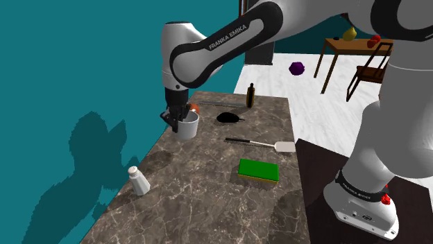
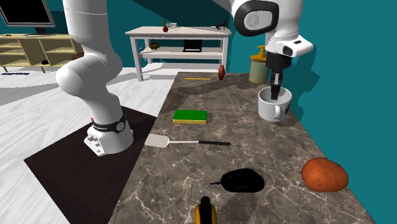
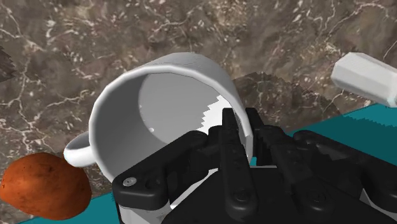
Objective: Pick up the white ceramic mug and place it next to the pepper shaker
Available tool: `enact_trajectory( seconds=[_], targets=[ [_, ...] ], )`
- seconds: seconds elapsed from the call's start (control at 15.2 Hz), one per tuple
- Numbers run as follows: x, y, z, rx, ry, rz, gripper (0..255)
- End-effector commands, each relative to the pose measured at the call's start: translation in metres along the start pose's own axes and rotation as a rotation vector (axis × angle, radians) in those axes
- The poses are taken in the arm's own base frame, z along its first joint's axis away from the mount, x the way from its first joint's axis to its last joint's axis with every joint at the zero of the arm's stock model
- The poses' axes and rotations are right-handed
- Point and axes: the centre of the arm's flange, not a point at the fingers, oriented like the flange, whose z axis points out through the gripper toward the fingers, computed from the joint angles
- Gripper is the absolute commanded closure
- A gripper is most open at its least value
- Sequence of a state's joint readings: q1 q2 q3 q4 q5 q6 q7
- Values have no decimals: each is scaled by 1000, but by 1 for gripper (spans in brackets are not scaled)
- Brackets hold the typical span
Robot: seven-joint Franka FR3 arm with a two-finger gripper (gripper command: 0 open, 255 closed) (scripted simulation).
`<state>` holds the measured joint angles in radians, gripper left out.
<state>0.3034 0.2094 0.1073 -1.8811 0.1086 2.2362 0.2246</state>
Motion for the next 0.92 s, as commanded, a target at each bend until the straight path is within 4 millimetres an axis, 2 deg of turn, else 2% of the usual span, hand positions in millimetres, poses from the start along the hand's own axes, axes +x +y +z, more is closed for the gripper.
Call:
enact_trajectory(
  seconds=[0.0, 0.66, 0.86],
  targets=[
    [-1, 1, 9, 0, 1, 0, 255],
    [-7, 9, 61, 0, 1, 0, 255],
    [-7, 9, 61, 0, 1, 0, 255]
  ],
)
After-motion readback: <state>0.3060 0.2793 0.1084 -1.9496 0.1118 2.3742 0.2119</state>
